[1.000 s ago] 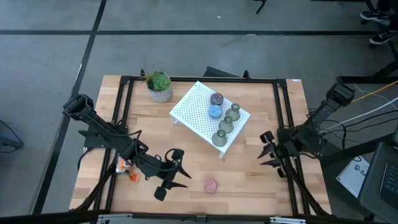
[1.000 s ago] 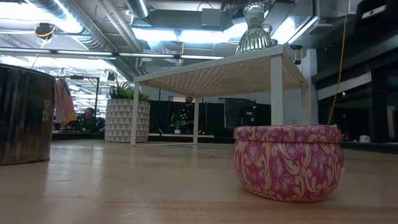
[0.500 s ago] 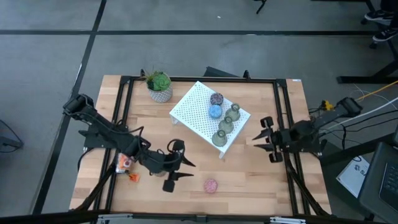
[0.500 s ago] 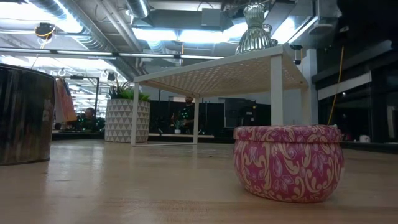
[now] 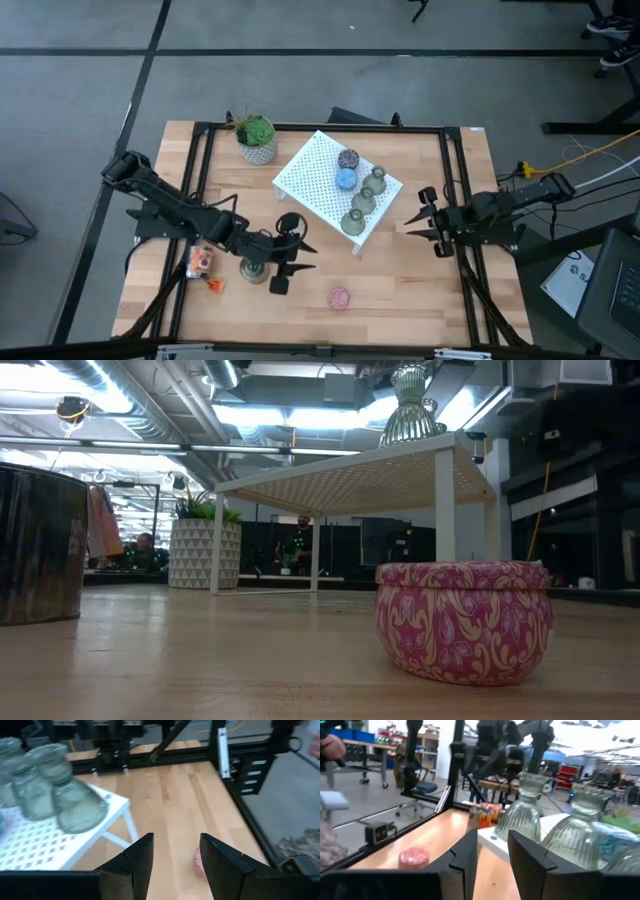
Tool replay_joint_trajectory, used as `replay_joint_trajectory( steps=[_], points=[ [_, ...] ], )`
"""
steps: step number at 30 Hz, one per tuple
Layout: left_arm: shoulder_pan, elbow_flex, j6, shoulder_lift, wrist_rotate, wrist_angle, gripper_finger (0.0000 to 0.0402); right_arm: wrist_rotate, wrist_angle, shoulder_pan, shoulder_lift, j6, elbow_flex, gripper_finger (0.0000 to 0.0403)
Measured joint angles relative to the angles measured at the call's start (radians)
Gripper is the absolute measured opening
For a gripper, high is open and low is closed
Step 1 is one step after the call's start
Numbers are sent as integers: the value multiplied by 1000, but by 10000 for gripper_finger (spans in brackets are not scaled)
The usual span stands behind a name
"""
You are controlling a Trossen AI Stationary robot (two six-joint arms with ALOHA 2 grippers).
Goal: Pick & Place candle stick holders
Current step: Put the pink patterned scented candle on the shelf aligned with the other blue patterned scented candle
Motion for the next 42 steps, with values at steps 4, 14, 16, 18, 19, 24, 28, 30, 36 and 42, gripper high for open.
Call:
replay_joint_trajectory(
  steps=[4, 14, 16, 18, 19, 24, 28, 30, 36, 42],
  points=[
    [44, 0, -25, 0, 6, -16, 155, -41, -53, -28, -5, -8, 0, 112],
    [111, 0, -40, 0, 172, -16, 155, -61, -173, -79, -3, 0, 1, 112],
    [111, 0, -40, 2, 184, -15, 155, -60, -173, -84, -3, -1, 1, 112],
    [107, 0, -36, 9, 186, -15, 155, -61, -173, -89, -3, -4, 1, 112],
    [103, 0, -29, 10, 194, -18, 155, -60, -173, -92, -2, -4, 1, 112],
    [86, 27, 21, 59, 223, -7, 155, -60, -172, -93, 1, -8, 1, 112],
    [67, 69, 86, 116, 220, -1, 162, -60, -172, -93, 1, -7, 1, 112],
    [55, 92, 115, 150, 219, -2, 170, -60, -172, -93, 1, -8, 1, 112],
    [18, 161, 174, 232, 228, -8, 208, -60, -171, -93, 1, -8, 1, 112],
    [0, 186, 113, 319, 219, -9, 250, -60, -171, -93, 1, -8, 1, 112]
  ],
)
